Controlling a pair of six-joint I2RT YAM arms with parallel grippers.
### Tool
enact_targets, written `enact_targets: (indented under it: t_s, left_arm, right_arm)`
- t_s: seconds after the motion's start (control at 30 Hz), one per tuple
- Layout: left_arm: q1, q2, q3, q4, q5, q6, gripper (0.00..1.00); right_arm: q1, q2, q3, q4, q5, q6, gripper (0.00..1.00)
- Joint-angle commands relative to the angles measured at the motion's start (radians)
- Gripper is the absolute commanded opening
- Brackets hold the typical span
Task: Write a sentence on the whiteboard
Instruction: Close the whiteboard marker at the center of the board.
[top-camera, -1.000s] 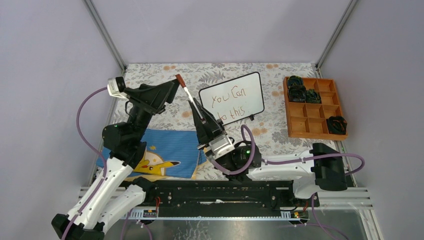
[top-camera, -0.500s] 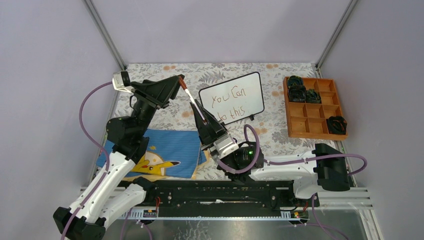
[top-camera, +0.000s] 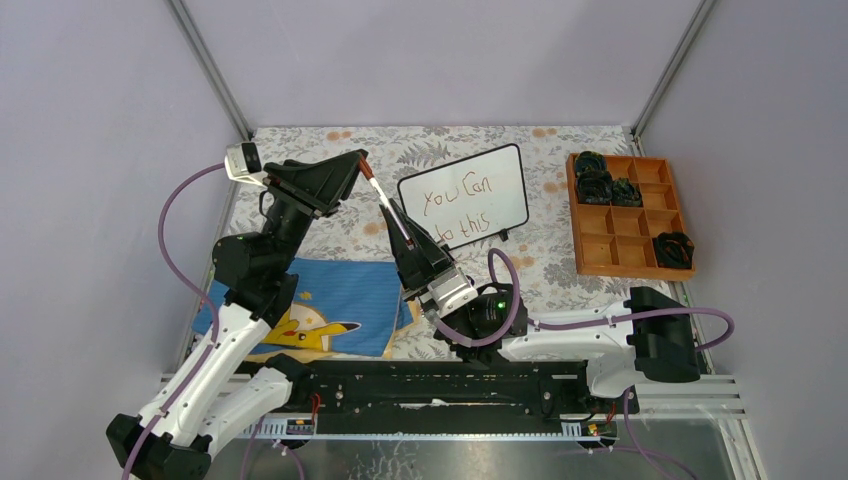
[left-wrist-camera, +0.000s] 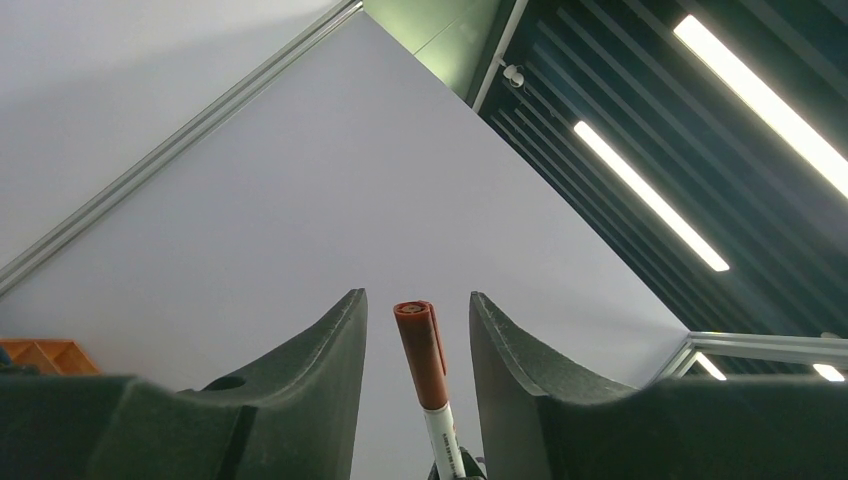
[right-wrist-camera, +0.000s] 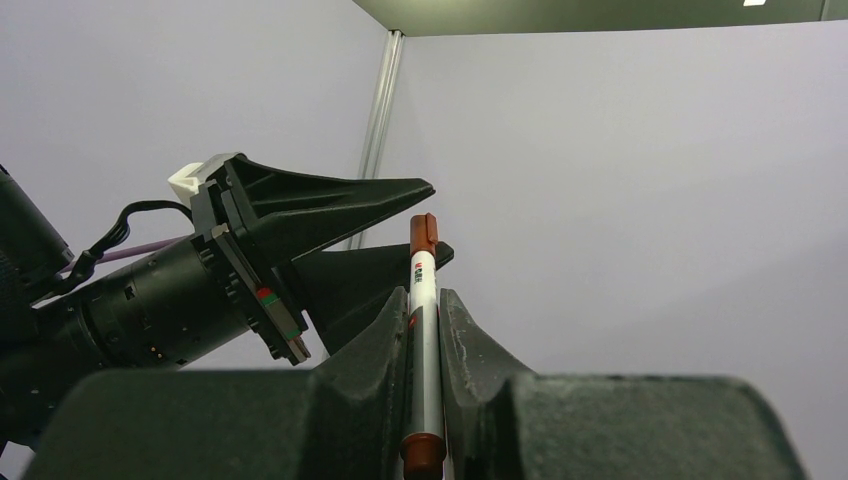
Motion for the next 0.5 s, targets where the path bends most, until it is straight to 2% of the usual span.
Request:
enact_targets:
  t_s: [0.0, 0.47]
  left_arm:
    - [-0.005, -0.011, 0.020, 0.015, 0.018, 0.018, 0.48]
    - [-0.005, -0.003, 0.014, 0.032, 0.030, 0.014, 0.46]
  right_arm:
    - [-0.001, -0.029, 0.006, 0.069, 0.002, 0.016, 0.00]
    - [-0.001, -0.032, 0.004, 0.065, 0.003, 0.026, 0.00]
